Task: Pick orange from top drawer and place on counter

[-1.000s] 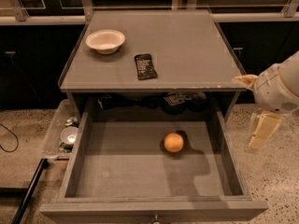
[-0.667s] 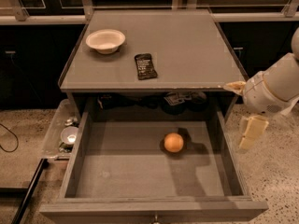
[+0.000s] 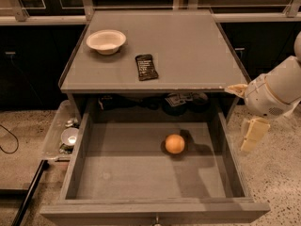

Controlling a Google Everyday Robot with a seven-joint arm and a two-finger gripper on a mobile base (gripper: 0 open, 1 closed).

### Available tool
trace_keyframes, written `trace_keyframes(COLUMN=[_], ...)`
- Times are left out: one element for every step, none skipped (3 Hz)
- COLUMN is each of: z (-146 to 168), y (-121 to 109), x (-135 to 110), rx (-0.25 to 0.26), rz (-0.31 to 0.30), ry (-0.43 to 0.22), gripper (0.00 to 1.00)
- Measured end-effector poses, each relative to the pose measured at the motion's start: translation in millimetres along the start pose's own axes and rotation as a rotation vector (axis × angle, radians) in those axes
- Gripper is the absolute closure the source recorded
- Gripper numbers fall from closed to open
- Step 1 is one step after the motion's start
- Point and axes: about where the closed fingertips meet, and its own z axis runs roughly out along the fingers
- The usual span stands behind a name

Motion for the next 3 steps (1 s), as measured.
trace_keyframes(z=[41, 95, 141], y=[4, 4, -5], x=[11, 24, 20], rx=[-0.026, -0.024, 0.005], rz=[0.029, 0.056, 0.052], ry=[-0.092, -0.178, -0.263], gripper=[0.00, 0.00, 0.00])
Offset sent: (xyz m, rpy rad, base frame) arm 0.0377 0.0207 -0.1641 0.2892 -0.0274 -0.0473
